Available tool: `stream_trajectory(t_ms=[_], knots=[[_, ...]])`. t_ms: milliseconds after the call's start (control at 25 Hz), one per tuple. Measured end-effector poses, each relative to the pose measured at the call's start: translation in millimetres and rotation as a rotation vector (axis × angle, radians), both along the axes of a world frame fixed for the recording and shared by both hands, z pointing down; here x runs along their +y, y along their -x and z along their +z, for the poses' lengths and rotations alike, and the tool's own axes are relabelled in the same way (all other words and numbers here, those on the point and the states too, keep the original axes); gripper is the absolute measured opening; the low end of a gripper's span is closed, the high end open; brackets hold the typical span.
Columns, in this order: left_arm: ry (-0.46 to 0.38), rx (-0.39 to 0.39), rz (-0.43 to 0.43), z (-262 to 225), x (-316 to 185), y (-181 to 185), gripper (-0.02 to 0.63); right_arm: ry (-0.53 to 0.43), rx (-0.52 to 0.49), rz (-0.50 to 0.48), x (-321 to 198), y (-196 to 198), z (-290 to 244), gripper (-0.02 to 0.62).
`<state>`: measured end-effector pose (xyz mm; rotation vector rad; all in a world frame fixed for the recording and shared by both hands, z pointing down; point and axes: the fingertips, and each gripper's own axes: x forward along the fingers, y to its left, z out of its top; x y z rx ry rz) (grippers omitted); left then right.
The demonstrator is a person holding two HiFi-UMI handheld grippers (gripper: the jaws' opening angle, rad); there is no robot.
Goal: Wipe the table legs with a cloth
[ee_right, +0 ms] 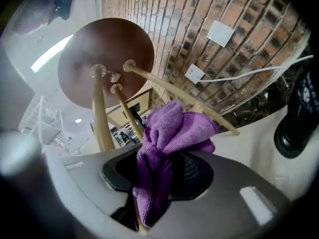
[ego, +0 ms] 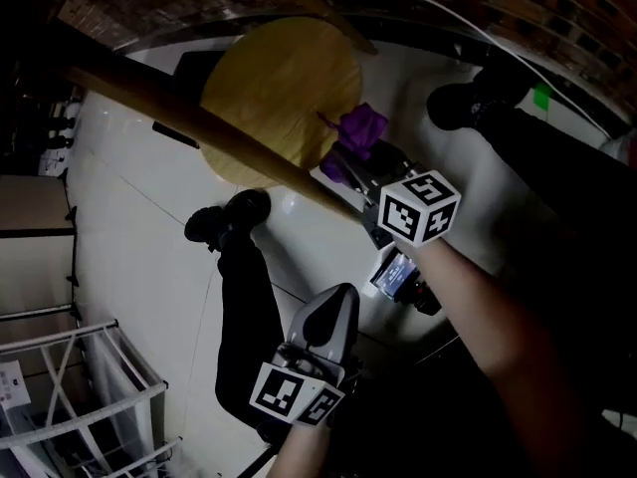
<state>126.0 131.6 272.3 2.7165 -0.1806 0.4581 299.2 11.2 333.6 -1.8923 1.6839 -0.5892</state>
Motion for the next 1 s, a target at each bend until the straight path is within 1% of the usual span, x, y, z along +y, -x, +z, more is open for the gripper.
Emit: stream_trajectory(t_ms=[80, 120, 160, 200, 240, 280, 320, 360, 400, 440, 480, 520, 560, 600, 640, 680, 720, 760, 800, 880, 920, 1000], knots=[[-0.033, 0.005, 0.004, -3, -8, 16, 0.012, 0.012, -0.001, -0.127, 2, 12, 4, 0.135], [-0.045, 0.005, -0.001, -2, -14, 24, 0.012, 0.024, 0.004, -0.175, 7, 18, 4, 0.135], [-0.048, 0.011, -0.017, -2, -20, 29, 0.012, 0.035, 0.02, -0.2, 15, 21, 0, 0.135], [-0.045, 0.028, -0.043, -2, -27, 29, 0.012, 0.049, 0.059, -0.208, 23, 23, -8, 0.135], [-0.042, 0.052, -0.072, -6, -36, 26, 0.012, 0.074, 0.126, -0.207, 31, 26, -17, 0.135], [-0.043, 0.074, -0.1, -12, -48, 23, 0.012, 0.116, 0.227, -0.199, 36, 32, -26, 0.135], [-0.051, 0.089, -0.125, -21, -62, 20, 0.012, 0.179, 0.365, -0.181, 37, 40, -35, 0.135], [-0.066, 0.098, -0.15, -31, -79, 19, 0.012, 0.253, 0.542, -0.153, 34, 49, -45, 0.135], [-0.086, 0.104, -0.174, -41, -98, 20, 0.012, 0.32, 0.752, -0.116, 28, 59, -58, 0.137], [-0.11, 0.113, -0.197, -51, -116, 23, 0.012, 0.362, 0.983, -0.076, 20, 70, -74, 0.138], [-0.133, 0.126, -0.218, -59, -132, 29, 0.012, 0.379, 1.214, -0.039, 11, 82, -91, 0.137], [-0.152, 0.146, -0.242, -66, -146, 38, 0.012, 0.39, 1.427, -0.022, 3, 96, -105, 0.137], [-0.162, 0.169, -0.274, -69, -159, 48, 0.012, 0.419, 1.624, -0.046, -6, 107, -111, 0.137], [-0.159, 0.192, -0.312, -68, -169, 60, 0.012, 0.478, 1.808, -0.126, -16, 116, -106, 0.137], [-0.146, 0.21, -0.35, -65, -178, 72, 0.012, 0.561, 1.973, -0.252, -25, 121, -91, 0.138], [-0.126, 0.222, -0.377, -60, -185, 83, 0.012, 0.648, 2.116, -0.395, -33, 123, -72, 0.142], [-0.103, 0.231, -0.391, -55, -189, 93, 0.012, 0.723, 2.244, -0.525, -37, 123, -53, 0.147], [-0.084, 0.243, -0.395, -52, -191, 100, 0.012, 0.782, 2.36, -0.629, -38, 122, -39, 0.147], [-0.074, 0.257, -0.398, -53, -192, 103, 0.012, 0.831, 2.459, -0.705, -41, 120, -30, 0.149], [-0.08, 0.28, -0.407, -59, -194, 105, 0.012, 0.913, 2.604, -0.796, -50, 117, -21, 0.147], [-0.088, 0.28, -0.406, -61, -195, 105, 0.012, 0.959, 2.654, -0.829, -57, 118, -15, 0.147], [-0.088, 0.266, -0.394, -61, -195, 108, 0.012, 1.066, 2.741, -0.931, -65, 119, 5, 0.147]])
